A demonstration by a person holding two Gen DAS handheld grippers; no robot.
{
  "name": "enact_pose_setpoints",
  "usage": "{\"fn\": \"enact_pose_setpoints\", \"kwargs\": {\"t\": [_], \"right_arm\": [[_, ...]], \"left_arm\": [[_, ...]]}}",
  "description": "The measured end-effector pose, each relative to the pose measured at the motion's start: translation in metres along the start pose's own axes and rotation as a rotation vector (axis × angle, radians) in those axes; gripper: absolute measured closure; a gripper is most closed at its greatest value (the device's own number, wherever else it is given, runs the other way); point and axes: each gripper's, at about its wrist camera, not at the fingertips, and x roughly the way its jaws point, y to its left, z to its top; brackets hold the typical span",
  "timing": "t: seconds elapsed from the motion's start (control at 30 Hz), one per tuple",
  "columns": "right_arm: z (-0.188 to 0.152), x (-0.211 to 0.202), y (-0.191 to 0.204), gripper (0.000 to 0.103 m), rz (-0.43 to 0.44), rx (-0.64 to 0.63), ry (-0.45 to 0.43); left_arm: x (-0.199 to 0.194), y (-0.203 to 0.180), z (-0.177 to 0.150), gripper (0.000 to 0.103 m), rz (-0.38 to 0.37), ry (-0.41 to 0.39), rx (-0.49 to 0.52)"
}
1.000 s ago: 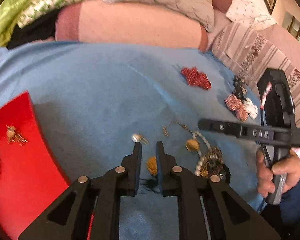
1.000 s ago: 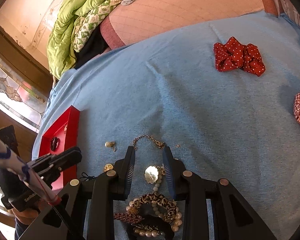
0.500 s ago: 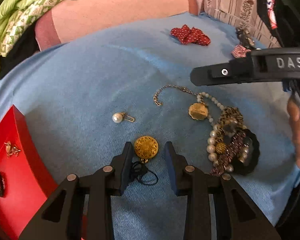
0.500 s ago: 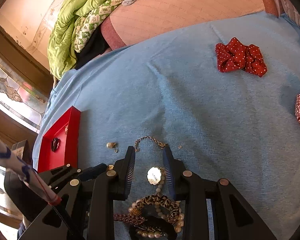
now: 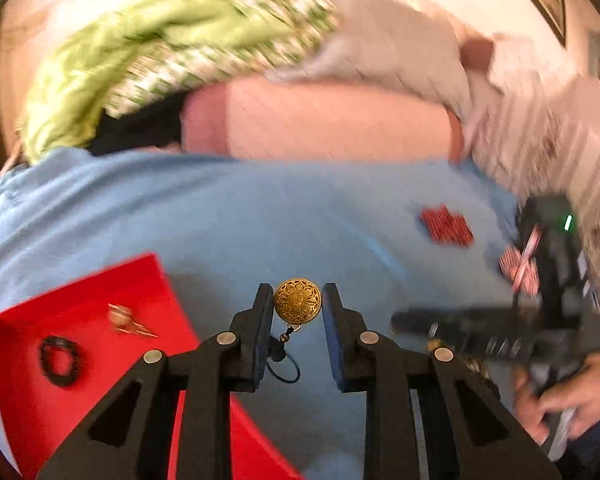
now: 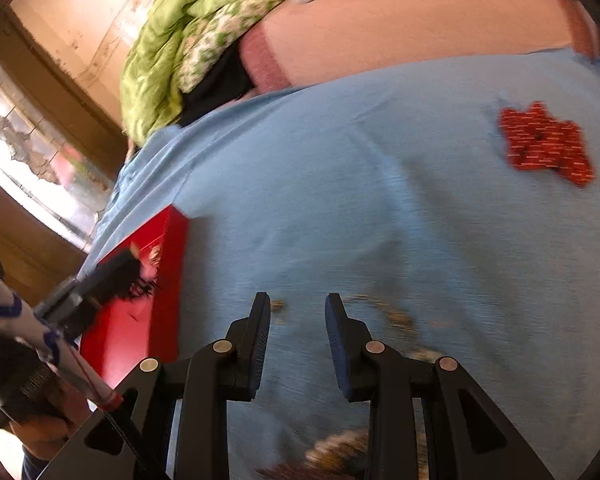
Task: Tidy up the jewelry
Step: 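Grasp the gold round pendant on black cord with the left gripper while the right gripper grasps a pearl earring, then carry the gold pendant and pearl earring over the red tray with both grippers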
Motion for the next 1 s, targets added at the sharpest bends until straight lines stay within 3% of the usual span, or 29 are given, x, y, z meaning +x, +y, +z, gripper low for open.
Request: {"fn": "enact_pose_setpoints", "kwargs": {"t": [0.23, 0.37, 0.5, 0.57, 1.0], "right_arm": [[-0.004, 0.044, 0.034, 0.072, -0.076, -0.117, 0.042], [-0.010, 0.060, 0.047, 0.073, -0.194, -0.236, 0.048], [-0.018, 0.062, 0.060, 0.084, -0.272, -0.352, 0.042], [-0.020, 0.061, 0.062, 0.085, -0.284, -0.378, 0.043], [-0.007, 0.012, 0.070, 0.085, -0.162, -0.312, -0.089]], "left_arm": [[-0.008, 0.025, 0.000, 0.079, 0.032, -0.012, -0.040], [-0.006, 0.025, -0.003, 0.079, 0.031, 0.001, -0.041], [-0.003, 0.023, -0.005, 0.079, 0.035, 0.008, -0.035], [-0.002, 0.021, -0.007, 0.079, 0.034, 0.013, -0.030], [-0.007, 0.017, -0.006, 0.079, 0.082, -0.019, -0.010]]}}
